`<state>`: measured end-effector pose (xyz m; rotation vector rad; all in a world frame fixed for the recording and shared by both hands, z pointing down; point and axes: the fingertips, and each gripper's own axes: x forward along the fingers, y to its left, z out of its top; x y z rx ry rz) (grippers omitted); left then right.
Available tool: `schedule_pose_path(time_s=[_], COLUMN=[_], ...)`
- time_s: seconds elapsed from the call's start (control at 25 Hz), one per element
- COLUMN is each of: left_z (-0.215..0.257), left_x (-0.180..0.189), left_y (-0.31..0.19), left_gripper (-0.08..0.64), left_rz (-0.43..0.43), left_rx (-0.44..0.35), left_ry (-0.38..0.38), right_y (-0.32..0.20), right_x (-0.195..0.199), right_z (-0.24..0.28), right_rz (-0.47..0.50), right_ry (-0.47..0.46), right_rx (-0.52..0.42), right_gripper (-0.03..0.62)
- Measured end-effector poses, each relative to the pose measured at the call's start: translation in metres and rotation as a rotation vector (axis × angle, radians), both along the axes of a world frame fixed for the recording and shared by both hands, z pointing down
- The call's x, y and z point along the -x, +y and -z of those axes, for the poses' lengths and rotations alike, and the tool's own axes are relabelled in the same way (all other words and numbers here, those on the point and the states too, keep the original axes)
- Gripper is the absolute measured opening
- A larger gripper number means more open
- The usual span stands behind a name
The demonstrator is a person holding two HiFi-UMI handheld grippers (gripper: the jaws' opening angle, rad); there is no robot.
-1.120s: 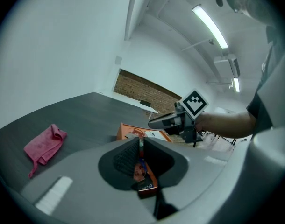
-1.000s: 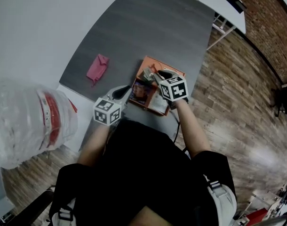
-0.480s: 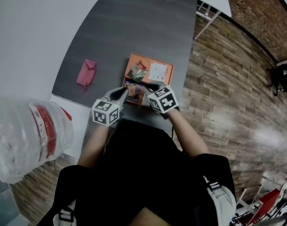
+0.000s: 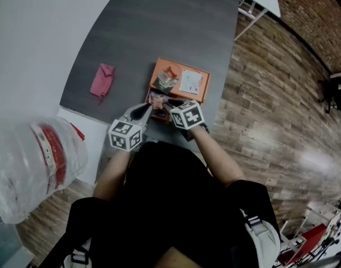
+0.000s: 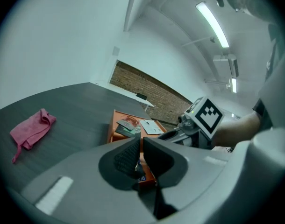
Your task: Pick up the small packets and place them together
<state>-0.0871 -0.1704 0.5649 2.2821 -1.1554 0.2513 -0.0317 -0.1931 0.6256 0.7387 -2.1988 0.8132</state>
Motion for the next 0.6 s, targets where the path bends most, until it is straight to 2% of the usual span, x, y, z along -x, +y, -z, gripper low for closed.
schedule_pose_path(time_s=[0.12,0.28,0.6], left_z=[-0.005,-0.008,-0.018], left_x=[0.003,0.009,0.02], left_y=[0.004,0.005,0.003], left_gripper=[0.021,0.021,0.021], left_rz=[0.007,0.024,0.043], left_rx=[0.003,-0.011,0.008], left_ry=[0.003,-0.008,-0.007], right_y=[-0.004,-0.005,-0.005], right_x=[0.0,0.001,0.003], right_z=[-0.01,-0.022,-0.034], right_rz=[-0.09,-0.139,-0.168], right_ry=[-0.04,-0.056,-0.058], right_rx=[0.094,0.174,0.228], right_gripper=[0.111,0.14,0.19])
